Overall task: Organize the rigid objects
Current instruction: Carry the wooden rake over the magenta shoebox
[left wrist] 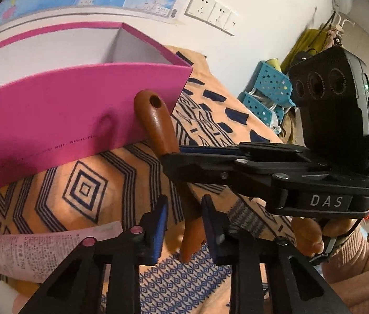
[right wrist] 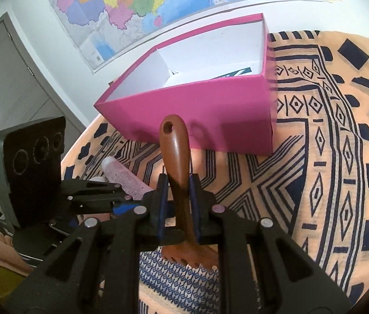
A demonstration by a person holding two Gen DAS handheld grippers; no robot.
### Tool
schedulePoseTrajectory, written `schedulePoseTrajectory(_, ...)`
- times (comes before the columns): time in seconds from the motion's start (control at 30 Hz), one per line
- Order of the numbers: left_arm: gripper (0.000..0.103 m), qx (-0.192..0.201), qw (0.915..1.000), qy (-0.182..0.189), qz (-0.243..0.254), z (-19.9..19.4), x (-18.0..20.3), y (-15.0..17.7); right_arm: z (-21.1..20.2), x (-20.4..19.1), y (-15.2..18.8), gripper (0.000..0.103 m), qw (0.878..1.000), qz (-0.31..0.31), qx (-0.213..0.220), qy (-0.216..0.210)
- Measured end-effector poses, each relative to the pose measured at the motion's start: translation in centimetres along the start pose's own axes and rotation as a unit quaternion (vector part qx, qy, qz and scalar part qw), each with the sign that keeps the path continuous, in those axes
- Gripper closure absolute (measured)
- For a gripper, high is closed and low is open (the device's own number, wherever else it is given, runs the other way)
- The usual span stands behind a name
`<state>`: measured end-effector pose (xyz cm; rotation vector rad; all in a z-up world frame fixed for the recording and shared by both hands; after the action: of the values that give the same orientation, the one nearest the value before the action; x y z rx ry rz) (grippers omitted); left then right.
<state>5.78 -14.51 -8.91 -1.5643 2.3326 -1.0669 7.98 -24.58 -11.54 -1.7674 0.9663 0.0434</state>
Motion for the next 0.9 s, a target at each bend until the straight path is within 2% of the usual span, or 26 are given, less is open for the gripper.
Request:
schedulePoseTrajectory(0.13, 0.085, 0.006, 1.0, -0.003, 0.002, -0.4, 0.1, -0.4, 0.0, -0.3, 0.0, 0.085, 1.0, -0.002, 0.001, -0.006)
schedulePoseTrajectory(0.9, 0.085, 0.066, 0.9973, -0.03, 0.008, -4.2, -0.2, -4.1, -1.9, -3.4, -3.9, 0.085, 0.997, -0.053, 0.048, -0.008)
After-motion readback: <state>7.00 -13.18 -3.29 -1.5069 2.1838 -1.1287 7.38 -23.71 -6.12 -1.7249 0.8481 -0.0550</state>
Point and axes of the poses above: each gripper's, at about its wrist camera, not at the fingertips, and z roughly the way its jaws point, x to its right, y to its underside, the point moved 4 cm from there along z, roughly the way its jaws point, and after that the axes turned 8 degrees about -y, right-handed, at the moved point
